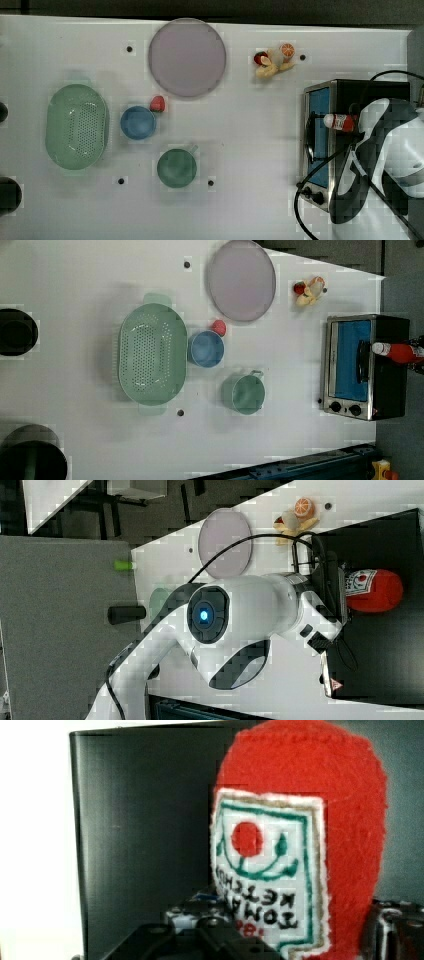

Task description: Pick Ketchup from oven and place it on table.

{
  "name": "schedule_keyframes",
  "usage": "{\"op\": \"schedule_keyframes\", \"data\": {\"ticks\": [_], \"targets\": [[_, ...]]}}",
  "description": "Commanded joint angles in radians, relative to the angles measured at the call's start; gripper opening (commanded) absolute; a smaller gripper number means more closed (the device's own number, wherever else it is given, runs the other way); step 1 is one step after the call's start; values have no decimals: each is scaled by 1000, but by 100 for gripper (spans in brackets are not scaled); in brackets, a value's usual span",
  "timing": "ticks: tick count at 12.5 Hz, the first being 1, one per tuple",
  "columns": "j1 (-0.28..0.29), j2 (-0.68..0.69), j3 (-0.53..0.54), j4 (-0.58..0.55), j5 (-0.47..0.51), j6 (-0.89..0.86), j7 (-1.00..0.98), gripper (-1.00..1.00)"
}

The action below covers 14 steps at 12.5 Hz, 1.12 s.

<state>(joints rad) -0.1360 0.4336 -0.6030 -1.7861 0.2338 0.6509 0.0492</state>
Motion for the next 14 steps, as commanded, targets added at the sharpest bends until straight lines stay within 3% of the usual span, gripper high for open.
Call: {"op": "schedule_keyframes", "data": {"ticks": [1,8,14], "targets": [[-5,-57,-17,52,-8,-70,10,27],[89,-162,-4,287,-162,-380,10,27],[205,-260,139,300,-163,-607,2,27]]}}
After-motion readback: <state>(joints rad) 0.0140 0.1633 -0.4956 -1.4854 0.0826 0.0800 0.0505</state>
